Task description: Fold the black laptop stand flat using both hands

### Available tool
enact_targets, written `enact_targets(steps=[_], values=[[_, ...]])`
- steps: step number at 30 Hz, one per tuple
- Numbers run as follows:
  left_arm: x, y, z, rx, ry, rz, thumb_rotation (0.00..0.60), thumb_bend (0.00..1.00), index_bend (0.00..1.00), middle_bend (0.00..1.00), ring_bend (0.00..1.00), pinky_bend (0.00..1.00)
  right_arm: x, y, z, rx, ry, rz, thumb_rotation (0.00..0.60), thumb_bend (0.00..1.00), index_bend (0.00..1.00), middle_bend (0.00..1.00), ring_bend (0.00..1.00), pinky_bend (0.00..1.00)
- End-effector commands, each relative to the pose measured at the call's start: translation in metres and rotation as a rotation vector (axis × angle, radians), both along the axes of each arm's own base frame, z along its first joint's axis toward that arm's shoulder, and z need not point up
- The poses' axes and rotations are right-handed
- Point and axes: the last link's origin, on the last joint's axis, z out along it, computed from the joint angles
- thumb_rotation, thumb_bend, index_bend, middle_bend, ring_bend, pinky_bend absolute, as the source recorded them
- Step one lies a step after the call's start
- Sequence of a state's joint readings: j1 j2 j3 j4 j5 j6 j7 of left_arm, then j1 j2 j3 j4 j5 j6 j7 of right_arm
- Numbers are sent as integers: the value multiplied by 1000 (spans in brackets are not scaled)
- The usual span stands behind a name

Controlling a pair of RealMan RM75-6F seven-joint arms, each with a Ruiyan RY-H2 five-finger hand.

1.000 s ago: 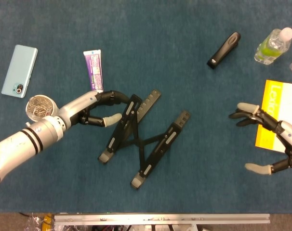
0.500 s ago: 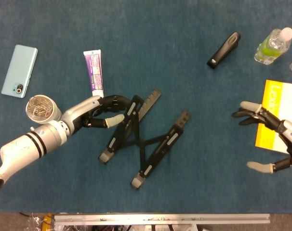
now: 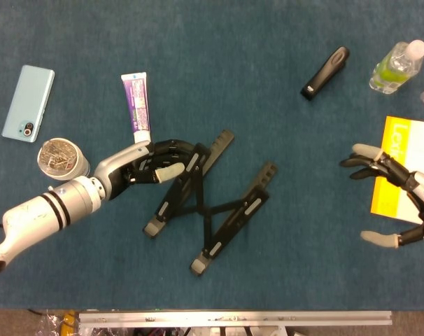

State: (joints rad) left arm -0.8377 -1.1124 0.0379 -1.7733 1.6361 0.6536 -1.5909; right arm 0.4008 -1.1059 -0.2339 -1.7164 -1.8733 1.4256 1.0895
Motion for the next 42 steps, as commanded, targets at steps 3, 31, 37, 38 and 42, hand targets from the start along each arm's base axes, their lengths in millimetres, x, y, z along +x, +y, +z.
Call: enact_targets(steps=[3, 31, 37, 38, 42], values=[[-5, 2, 3, -5, -13, 18, 374, 340, 192, 319, 249, 146, 0, 0, 0, -2, 0, 0, 600, 141, 76, 191, 92, 219], [-52, -21, 52, -103, -141, 83, 328, 340, 192, 337, 270, 167, 12, 7, 4, -18, 11, -12, 600, 141, 77, 191, 92, 219], [-51, -22, 58, -130, -183, 87, 312, 340, 192, 336, 270, 167, 17, 7, 2, -15, 15, -8, 600, 141, 77, 191, 91, 219], [-50, -21, 59, -133, -192, 90, 310, 340, 192, 336, 270, 167, 18, 7, 2, -15, 15, -8, 600, 141, 77, 191, 91, 219], [-47, -18, 63, -144, -222, 89, 303, 340, 192, 335, 270, 167, 21, 8, 1, -14, 13, -5, 600, 141, 77, 191, 91, 219]])
